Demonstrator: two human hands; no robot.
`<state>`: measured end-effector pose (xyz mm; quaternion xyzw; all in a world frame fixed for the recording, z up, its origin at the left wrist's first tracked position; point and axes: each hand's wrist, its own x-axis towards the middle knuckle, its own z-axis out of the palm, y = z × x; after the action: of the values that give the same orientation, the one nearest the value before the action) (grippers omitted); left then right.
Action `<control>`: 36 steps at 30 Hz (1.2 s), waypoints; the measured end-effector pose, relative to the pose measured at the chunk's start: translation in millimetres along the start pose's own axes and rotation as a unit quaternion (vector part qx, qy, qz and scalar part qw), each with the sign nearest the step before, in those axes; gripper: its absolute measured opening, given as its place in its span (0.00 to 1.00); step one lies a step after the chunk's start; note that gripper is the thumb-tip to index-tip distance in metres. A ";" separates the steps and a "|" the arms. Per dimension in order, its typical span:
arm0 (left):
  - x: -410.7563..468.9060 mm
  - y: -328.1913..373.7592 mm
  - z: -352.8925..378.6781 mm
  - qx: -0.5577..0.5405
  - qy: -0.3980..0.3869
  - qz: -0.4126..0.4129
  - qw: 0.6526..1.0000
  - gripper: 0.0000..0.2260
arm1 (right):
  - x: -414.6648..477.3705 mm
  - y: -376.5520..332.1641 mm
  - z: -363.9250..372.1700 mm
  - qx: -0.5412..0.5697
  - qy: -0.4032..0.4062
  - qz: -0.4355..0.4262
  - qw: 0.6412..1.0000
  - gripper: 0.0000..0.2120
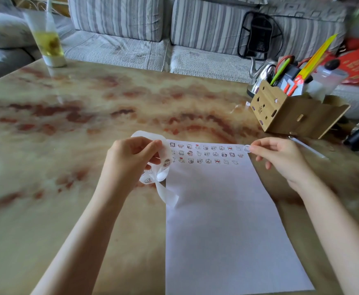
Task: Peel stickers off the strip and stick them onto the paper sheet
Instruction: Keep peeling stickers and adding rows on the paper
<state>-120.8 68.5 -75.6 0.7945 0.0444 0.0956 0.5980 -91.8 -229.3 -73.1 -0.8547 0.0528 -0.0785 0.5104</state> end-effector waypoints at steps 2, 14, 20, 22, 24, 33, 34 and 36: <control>-0.7 0.6 0.6 0.004 0.000 0.001 1.000 0.09 | 5.0 9.2 -4.2 0.000 -0.002 0.021 1.000 0.03; 0.3 -0.1 1.9 0.004 -0.001 -0.009 1.000 0.08 | 14.6 22.4 -3.9 -0.049 -0.049 0.093 0.993 0.01; -0.1 0.2 1.1 0.001 -0.001 -0.007 1.000 0.08 | 16.5 21.6 -0.7 -0.053 -0.048 0.105 0.992 0.01; 0.1 0.2 0.8 0.003 -0.001 -0.008 1.000 0.08 | 17.0 22.4 -0.1 -0.051 -0.047 0.106 0.992 0.01; 0.3 0.3 0.8 0.002 0.000 -0.006 1.000 0.08 | 17.6 23.6 -0.1 -0.052 -0.046 0.105 0.992 0.01; -1.2 2.1 -0.4 0.001 0.000 -0.004 1.000 0.08 | 17.6 25.7 1.1 -0.052 -0.040 0.102 0.993 0.00; -0.7 1.8 -0.3 0.002 0.001 -0.005 1.000 0.08 | 17.6 25.5 1.6 -0.054 -0.038 0.103 0.992 0.01; -0.6 1.9 -0.5 0.005 0.002 -0.007 1.000 0.08 | 17.4 25.7 2.6 -0.056 -0.035 0.105 0.992 0.01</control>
<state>-121.6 68.3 -73.6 0.7968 0.0516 0.0924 0.5949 -74.5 -242.2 -95.5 -0.8740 0.1284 0.0081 0.4685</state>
